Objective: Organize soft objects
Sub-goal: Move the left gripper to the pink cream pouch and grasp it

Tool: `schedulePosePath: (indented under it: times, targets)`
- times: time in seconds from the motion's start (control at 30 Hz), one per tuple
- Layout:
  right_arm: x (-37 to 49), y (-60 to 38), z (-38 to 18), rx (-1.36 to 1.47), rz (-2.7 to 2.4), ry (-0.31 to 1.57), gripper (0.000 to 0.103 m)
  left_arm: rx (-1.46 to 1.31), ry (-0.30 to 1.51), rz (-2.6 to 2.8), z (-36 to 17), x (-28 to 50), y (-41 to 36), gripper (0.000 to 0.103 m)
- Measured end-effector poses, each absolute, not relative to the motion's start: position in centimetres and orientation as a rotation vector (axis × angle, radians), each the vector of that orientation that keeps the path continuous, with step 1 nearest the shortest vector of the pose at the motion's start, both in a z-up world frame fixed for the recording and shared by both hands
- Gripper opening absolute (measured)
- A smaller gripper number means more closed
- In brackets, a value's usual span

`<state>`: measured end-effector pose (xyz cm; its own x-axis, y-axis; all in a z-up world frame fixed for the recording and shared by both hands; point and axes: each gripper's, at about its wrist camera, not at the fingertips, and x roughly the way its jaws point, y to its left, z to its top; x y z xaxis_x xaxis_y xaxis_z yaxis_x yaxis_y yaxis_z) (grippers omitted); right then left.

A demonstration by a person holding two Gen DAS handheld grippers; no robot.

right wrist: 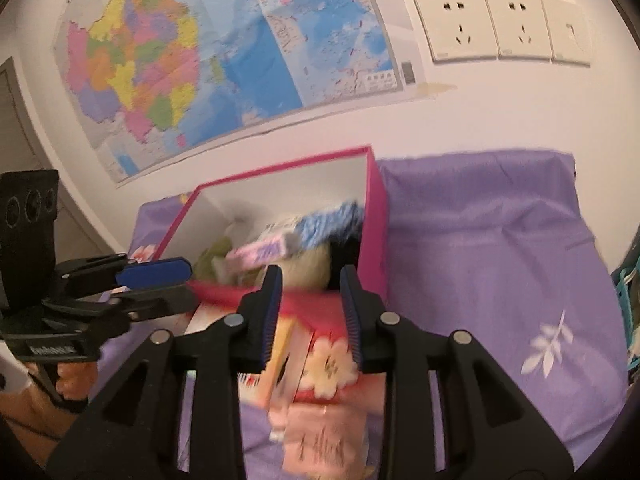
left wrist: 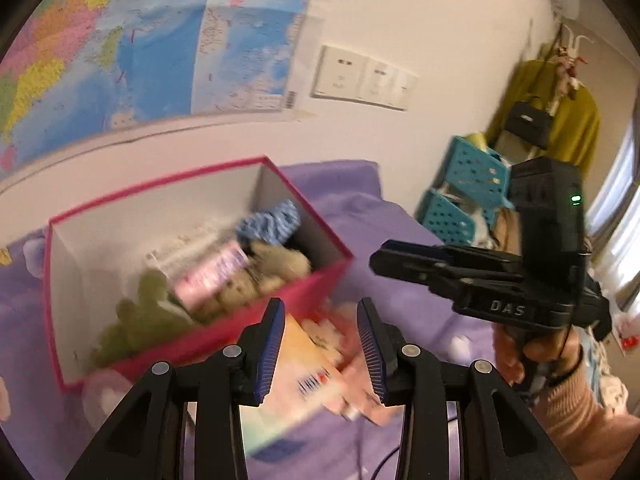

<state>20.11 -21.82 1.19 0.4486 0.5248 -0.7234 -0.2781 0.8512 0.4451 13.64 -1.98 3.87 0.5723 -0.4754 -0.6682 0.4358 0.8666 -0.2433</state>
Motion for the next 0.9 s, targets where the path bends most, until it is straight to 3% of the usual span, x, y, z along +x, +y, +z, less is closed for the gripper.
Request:
schedulePosePath:
  times: [0.13,0.4,0.67,0.73,0.9]
  targets:
    - [17.5,-22.3,0.0,0.278,0.511,1.035,0.041,-0.028,0.820,-0.575,2.9,11.4,-2.6,0.038]
    - [15.0,-23.0,-5.0,0.265,0.471,1.193,0.041,0.023,0.888,-0.640,-0.8,7.8,-4.3,0.039]
    - [14.1,-22.3,-7.2,0.245,0.470,1.235,0.041,-0.016,1.017,-0.598,-5.2,8.4,-4.7,0.039]
    - [13.7,-22.1,-7.2,0.226,0.470,1.231,0.034,-0.042,1.041,-0.596,-5.9,8.7,-4.5,0.039]
    - [12.0,-21.9,-6.8,0.198,0.491,1.218,0.028,-0.066,1.069,-0.588,-7.0,9.1,-4.6,0.039]
